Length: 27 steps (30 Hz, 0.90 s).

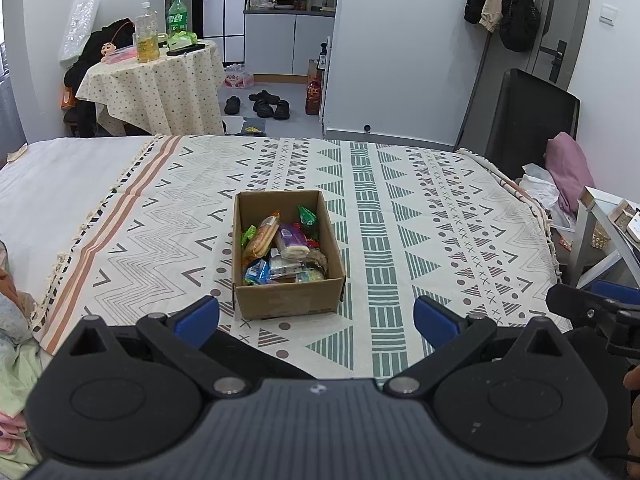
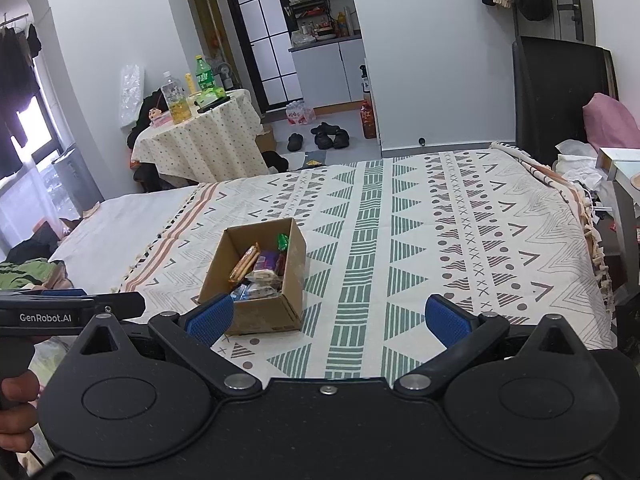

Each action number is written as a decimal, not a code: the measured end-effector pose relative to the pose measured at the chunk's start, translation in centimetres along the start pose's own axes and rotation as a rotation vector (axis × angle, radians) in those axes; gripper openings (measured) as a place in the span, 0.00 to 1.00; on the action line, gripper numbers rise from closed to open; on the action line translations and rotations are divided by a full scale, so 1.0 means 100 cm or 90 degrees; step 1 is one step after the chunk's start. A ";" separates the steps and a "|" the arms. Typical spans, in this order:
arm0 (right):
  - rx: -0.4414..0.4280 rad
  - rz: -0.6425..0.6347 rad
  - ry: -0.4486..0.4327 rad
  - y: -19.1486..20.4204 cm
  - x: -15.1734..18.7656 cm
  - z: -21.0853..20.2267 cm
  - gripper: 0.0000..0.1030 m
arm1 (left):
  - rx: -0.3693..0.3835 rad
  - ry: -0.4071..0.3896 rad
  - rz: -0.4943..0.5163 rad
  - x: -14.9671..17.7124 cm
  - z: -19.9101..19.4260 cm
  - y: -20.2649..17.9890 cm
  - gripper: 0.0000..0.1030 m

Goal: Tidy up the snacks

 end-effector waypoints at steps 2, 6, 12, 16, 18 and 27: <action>0.000 0.000 0.000 0.000 0.000 0.000 1.00 | 0.000 -0.001 0.001 0.000 0.000 -0.001 1.00; -0.001 -0.002 0.000 0.000 0.000 0.000 1.00 | 0.000 -0.001 0.000 0.000 -0.001 0.000 1.00; -0.001 -0.001 0.000 0.000 0.000 0.000 1.00 | -0.002 -0.002 0.000 -0.001 -0.002 0.000 1.00; 0.000 0.000 0.001 -0.001 0.000 0.000 1.00 | -0.001 -0.002 0.002 -0.002 -0.002 0.000 1.00; 0.000 0.000 0.001 -0.001 0.000 0.000 1.00 | -0.001 -0.001 0.002 -0.001 -0.003 0.000 1.00; 0.000 -0.001 0.004 -0.003 0.002 0.000 1.00 | 0.003 0.002 0.007 0.001 -0.002 -0.001 1.00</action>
Point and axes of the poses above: each gripper's, at about its wrist camera, not at the fingertips, and z roughly the way its jaws point, y to its left, x to its underside, the point moved 6 cm from there along z, roughly the way its jaws point, and after that the axes turned 15 degrees about -z, right-handed, at the moved point
